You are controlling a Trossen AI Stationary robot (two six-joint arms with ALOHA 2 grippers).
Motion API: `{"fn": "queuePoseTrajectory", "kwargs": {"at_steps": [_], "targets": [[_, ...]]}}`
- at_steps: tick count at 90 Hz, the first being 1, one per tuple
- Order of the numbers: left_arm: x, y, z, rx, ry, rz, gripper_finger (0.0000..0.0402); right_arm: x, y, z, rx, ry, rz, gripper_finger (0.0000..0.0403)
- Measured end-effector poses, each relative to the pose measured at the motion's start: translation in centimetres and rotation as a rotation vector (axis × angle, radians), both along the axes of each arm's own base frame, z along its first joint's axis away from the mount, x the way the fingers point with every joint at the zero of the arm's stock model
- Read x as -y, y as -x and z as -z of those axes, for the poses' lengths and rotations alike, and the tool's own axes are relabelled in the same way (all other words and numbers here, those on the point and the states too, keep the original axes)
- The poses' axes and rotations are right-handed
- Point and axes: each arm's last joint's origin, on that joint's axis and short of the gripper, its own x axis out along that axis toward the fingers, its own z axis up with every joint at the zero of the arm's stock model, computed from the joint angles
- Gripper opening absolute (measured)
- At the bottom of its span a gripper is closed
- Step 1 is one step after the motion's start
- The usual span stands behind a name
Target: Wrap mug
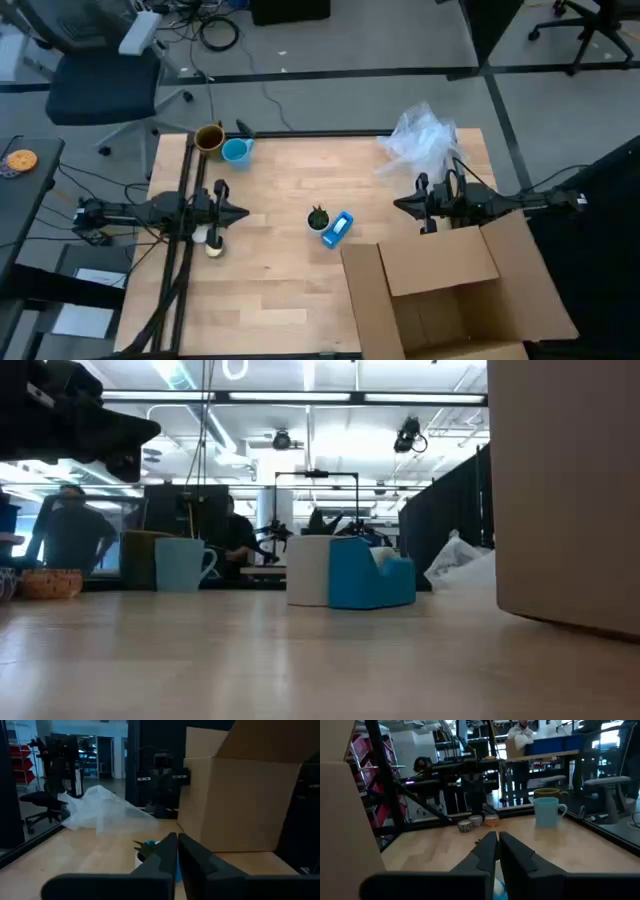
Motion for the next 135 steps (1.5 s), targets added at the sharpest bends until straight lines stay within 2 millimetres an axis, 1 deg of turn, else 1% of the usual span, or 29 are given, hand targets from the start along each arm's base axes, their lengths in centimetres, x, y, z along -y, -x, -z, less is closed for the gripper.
{"fn": "queuePoseTrajectory", "kwargs": {"at_steps": [21,28,42,53,61,67,72,77,88,94,102,106,112,126,135], "targets": [[0.0,0.0,0.0,0.001,0.0,0.0,0.0,0.0,0.0,0.0,0.0,0.0,0.0,0.0],[0.0,0.0,-0.3,0.028,0.004,0.0,0.0,0.0,0.0,0.0,0.0,0.0,0.0,0.0],[0.0,0.4,-1.7,0.181,0.039,0.004,0.0,0.0,0.0,0.0,0.0,0.0,0.0,0.0],[-0.1,0.9,-3.2,0.347,-0.025,-0.027,0.0,0.0,0.0,0.0,0.0,0.0,0.0,0.0],[-0.2,1.5,-4.1,0.454,0.029,-0.014,0.0,0.0,0.0,0.0,0.0,0.0,0.0,0.0],[-0.2,1.6,-4.3,0.483,0.035,-0.014,0.0,0.0,0.0,-0.1,0.007,0.0,0.0,0.0],[-0.2,1.6,-4.4,0.482,-0.007,-0.05,0.0,0.0,0.0,-0.2,0.024,0.0,-0.001,0.0],[-0.3,1.6,-4.3,0.48,-0.005,-0.079,0.0,0.0,0.1,-0.4,0.044,-0.001,-0.001,0.0],[-0.2,1.6,-4.4,0.481,0.055,-0.032,0.0,0.0,0.1,-0.8,0.084,-0.02,-0.004,0.0],[-0.1,1.4,-4.3,0.457,0.063,0.005,0.0,0.0,0.2,-1.2,0.128,-0.081,-0.017,0.0],[-0.1,1.0,-4.8,0.431,0.066,0.004,0.0,0.0,0.3,-1.6,0.18,-0.198,-0.044,0.0],[0.0,0.8,-5.3,0.417,0.068,0.001,0.0,0.0,0.4,-1.9,0.197,-0.236,-0.055,0.0],[0.1,0.2,-6.1,0.386,0.067,0.007,0.0,0.0,0.5,-2.6,0.245,-0.241,-0.062,0.0],[0.5,-1.4,-8.7,0.325,0.06,0.037,0.0,0.1,1.3,-4.2,0.412,-0.177,-0.027,0.0],[0.6,-2.6,-10.5,0.247,0.058,0.011,0.0,0.1,1.5,-5.5,0.455,-0.123,-0.014,0.0]]}}
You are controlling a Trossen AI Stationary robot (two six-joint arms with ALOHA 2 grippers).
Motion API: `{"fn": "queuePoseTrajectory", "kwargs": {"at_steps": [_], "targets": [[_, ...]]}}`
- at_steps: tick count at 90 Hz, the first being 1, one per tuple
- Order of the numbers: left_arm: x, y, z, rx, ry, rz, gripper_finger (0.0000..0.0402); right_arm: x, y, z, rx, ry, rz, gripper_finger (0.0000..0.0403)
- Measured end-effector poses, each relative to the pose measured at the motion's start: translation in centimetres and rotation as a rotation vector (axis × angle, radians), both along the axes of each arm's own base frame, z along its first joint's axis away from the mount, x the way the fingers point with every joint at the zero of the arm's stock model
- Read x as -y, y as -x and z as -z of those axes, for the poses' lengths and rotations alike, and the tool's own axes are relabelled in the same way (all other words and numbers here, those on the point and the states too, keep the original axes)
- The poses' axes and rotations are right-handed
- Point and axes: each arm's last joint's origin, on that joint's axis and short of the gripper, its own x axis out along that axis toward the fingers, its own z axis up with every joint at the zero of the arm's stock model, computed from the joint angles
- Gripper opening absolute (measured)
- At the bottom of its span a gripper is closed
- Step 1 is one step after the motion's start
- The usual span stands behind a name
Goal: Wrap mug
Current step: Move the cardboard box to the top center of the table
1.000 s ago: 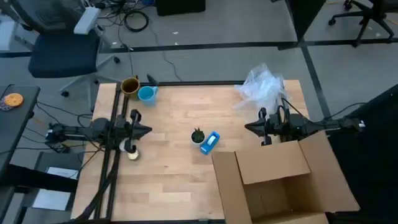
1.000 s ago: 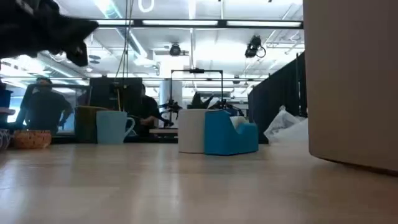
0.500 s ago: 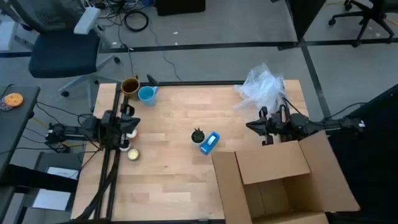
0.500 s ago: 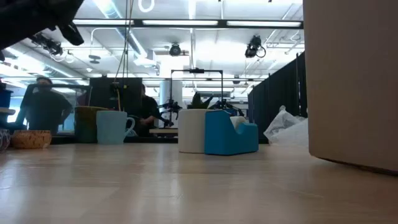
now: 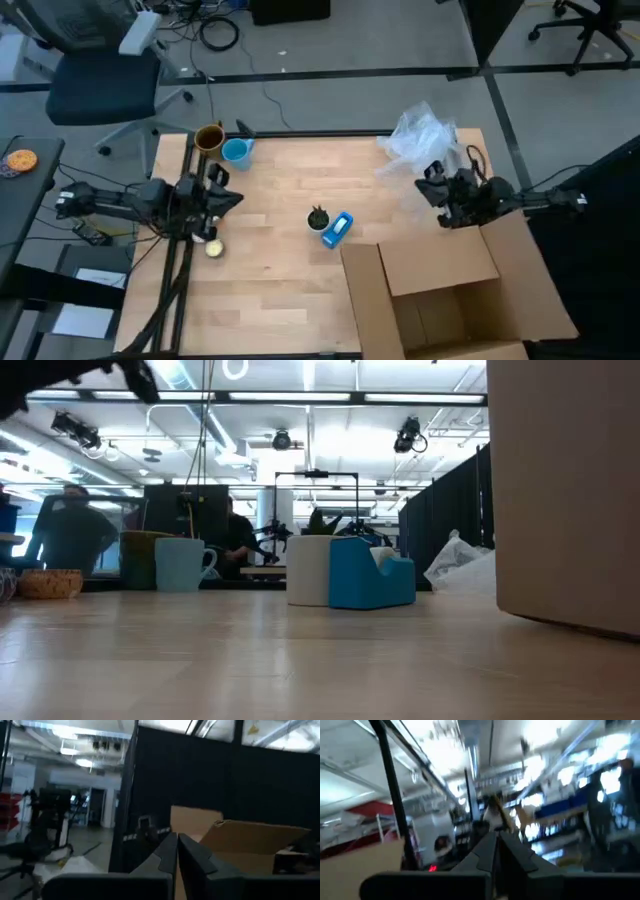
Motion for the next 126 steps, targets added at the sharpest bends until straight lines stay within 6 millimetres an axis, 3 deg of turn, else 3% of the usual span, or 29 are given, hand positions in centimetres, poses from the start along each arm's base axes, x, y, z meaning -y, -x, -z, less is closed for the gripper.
{"fn": "queuePoseTrajectory", "kwargs": {"at_steps": [26,39,66,80,103,114,126], "targets": [[0.3,-3.1,-6.5,-0.185,-0.039,-0.025,0.0001,-0.6,-0.8,-5.2,0.007,0.111,0.013,0.0],[0.7,-4.7,-7.8,-0.224,-0.087,0.019,0.0014,-1.1,-2.1,-7.8,-0.069,0.154,-0.02,0.0],[0.9,-7.3,-5.2,-0.357,-0.069,0.019,0.0039,-2.6,-4.8,-14.6,-0.258,0.162,-0.139,0.0],[1.1,-7.9,-3.3,-0.467,-0.02,0.03,0.0039,-2.9,-5.9,-17.7,-0.513,0.164,-0.17,0.0],[2.7,-8.7,2.4,-0.618,0.019,0.11,0.0039,-3.5,-8.4,-19.7,-0.966,0.068,-0.251,0.0012],[3.2,-9.1,4.5,-0.613,0.082,0.109,0.0039,-4.0,-9.6,-20.2,-1.148,0.003,-0.365,0.0044],[3.5,-9.6,5.9,-0.568,0.106,0.086,0.0039,-4.2,-10.5,-20.6,-1.345,-0.037,-0.378,0.01]]}}
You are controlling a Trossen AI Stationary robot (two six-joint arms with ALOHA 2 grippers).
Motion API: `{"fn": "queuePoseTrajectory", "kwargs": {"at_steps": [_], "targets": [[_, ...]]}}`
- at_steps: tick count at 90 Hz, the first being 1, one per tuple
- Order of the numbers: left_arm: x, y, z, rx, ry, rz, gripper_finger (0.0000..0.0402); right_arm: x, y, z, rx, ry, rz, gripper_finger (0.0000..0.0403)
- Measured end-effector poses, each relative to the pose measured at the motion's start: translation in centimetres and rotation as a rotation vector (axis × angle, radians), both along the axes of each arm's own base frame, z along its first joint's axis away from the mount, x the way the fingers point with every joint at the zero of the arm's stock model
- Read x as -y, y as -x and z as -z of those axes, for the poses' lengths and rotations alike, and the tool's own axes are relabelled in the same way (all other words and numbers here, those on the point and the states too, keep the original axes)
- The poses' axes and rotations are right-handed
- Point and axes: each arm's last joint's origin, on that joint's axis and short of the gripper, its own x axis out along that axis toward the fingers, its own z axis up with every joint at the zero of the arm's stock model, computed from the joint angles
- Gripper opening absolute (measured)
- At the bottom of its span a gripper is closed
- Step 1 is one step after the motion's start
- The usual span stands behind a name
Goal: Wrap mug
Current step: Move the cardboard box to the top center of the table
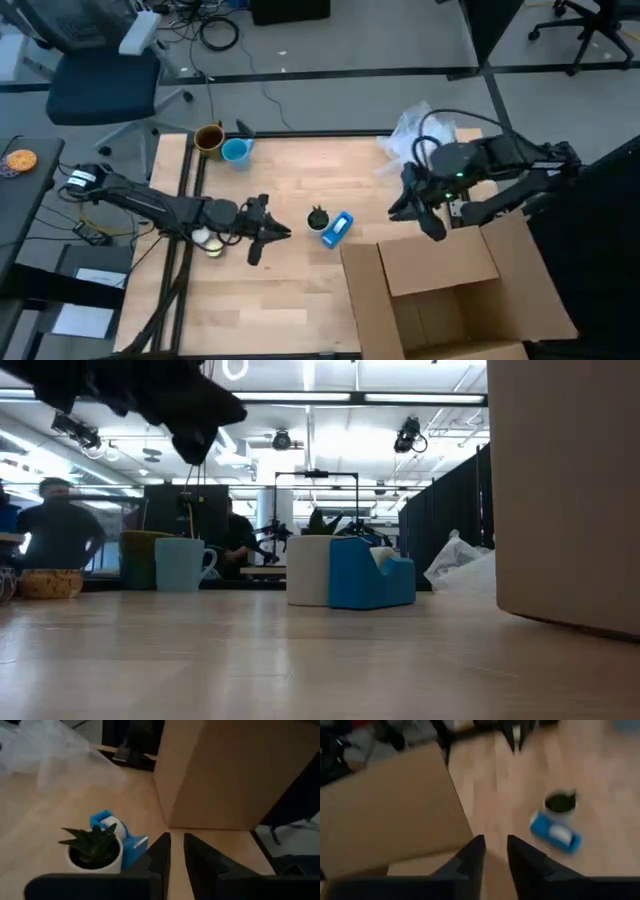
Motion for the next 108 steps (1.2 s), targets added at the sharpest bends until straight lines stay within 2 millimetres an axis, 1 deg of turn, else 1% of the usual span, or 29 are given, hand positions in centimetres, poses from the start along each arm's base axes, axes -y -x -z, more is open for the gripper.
{"fn": "queuePoseTrajectory", "kwargs": {"at_steps": [13,29,43,56,73,84,90,99,108], "targets": [[0.0,-0.7,0.6,0.059,-0.002,-0.054,0.0039,-0.1,-0.4,0.2,-0.192,0.021,0.002,0.0162],[0.0,-1.6,1.3,0.087,-0.011,-0.133,0.0039,-0.4,-0.5,1.7,-0.42,-0.032,-0.02,0.0225],[0.0,-2.3,1.6,0.121,-0.015,-0.191,0.0039,-0.7,-1.4,2.4,-0.471,-0.078,-0.061,0.0265],[0.0,-2.5,1.9,0.125,-0.011,-0.2,0.0039,-1.2,-2.5,3.9,-0.536,-0.084,-0.124,0.0283],[0.0,-2.5,1.9,0.123,-0.007,-0.2,0.0039,-1.7,-4.1,6.7,-0.636,-0.047,-0.175,0.0283],[0.0,-2.5,1.9,0.121,-0.006,-0.2,0.0039,-2.1,-5.0,8.2,-0.683,-0.014,-0.224,0.0274],[0.0,-2.5,1.9,0.121,-0.013,-0.199,0.0039,-2.2,-5.5,9.1,-0.71,0.036,-0.233,0.0264],[0.0,-2.5,1.9,0.121,-0.015,-0.199,0.0039,-2.3,-6.1,10.1,-0.736,0.104,-0.227,0.0233],[0.0,-2.5,1.9,0.122,-0.015,-0.198,0.0039,-2.5,-6.3,10.3,-0.743,0.131,-0.232,0.0171]]}}
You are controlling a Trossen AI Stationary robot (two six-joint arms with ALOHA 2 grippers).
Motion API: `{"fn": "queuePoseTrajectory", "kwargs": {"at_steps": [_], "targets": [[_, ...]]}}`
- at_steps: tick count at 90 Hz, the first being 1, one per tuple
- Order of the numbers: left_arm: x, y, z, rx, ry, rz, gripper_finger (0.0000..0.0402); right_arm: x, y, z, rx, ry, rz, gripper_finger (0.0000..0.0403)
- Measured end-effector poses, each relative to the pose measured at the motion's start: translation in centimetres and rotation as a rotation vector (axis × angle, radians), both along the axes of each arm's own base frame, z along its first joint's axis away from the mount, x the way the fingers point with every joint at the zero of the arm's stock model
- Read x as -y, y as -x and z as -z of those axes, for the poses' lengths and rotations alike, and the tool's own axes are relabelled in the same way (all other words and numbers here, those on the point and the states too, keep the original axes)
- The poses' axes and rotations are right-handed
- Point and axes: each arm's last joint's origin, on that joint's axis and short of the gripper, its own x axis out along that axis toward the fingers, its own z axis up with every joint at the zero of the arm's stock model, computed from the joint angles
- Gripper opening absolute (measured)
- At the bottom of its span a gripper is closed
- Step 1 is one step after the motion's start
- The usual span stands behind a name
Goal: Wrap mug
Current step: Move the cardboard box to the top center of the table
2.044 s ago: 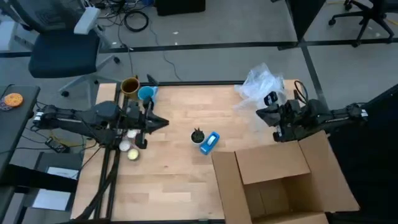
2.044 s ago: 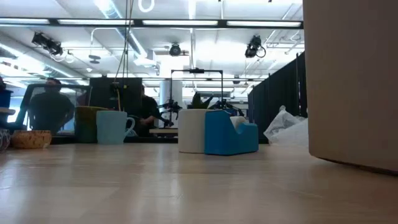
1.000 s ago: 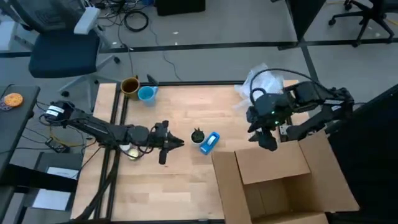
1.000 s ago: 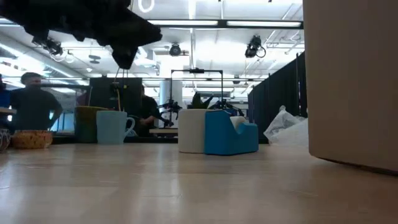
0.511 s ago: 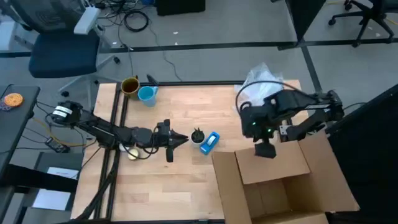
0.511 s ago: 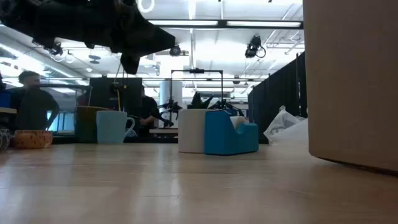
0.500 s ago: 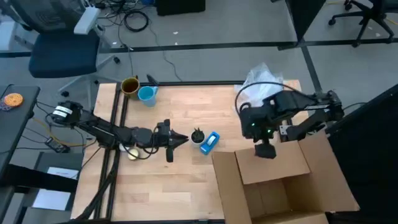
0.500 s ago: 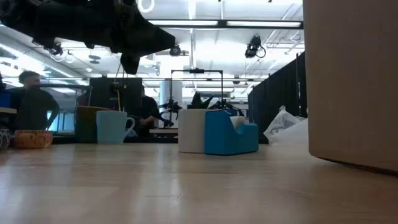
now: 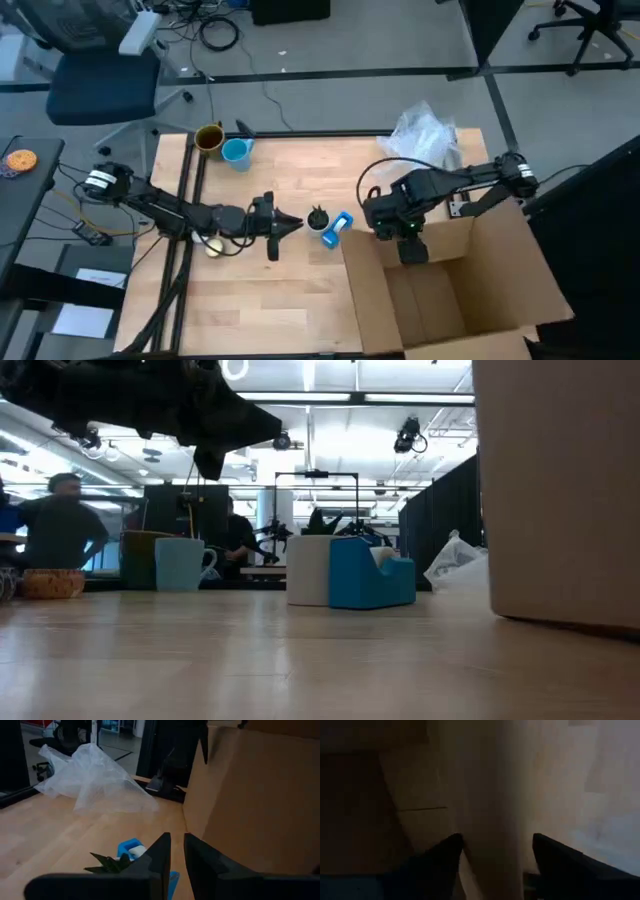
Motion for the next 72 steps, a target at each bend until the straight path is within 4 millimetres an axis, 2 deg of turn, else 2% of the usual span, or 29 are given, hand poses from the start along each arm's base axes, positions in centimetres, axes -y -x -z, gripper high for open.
{"fn": "queuePoseTrajectory", "kwargs": {"at_steps": [12,16,28,37,44,57,72], "targets": [[0.0,0.2,-0.3,0.01,-0.017,0.02,0.0039,-0.2,0.1,-0.1,-0.002,-0.02,-0.006,0.0046],[0.0,0.3,-0.6,0.019,-0.025,0.03,0.0039,-0.2,0.2,-0.2,-0.002,-0.034,-0.008,0.002],[0.0,0.7,-1.5,0.053,-0.056,0.056,0.0039,-0.4,0.8,-2.3,0.039,-0.164,0.03,0.001],[-0.1,1.2,-1.8,0.032,-0.098,0.06,0.0039,0.0,1.4,-5.2,0.134,-0.256,0.031,0.0004],[-0.2,1.4,-1.7,-0.007,-0.126,0.054,0.0039,0.9,2.2,-8.0,0.257,-0.254,0.043,0.0002],[-0.3,1.7,-1.2,-0.079,-0.138,0.039,0.0039,3.6,4.3,-12.9,0.535,-0.055,0.123,0.0001],[-0.5,2.0,-0.2,-0.18,-0.141,0.013,0.0039,6.5,6.7,-17.2,0.815,0.245,0.21,0.0001]]}}
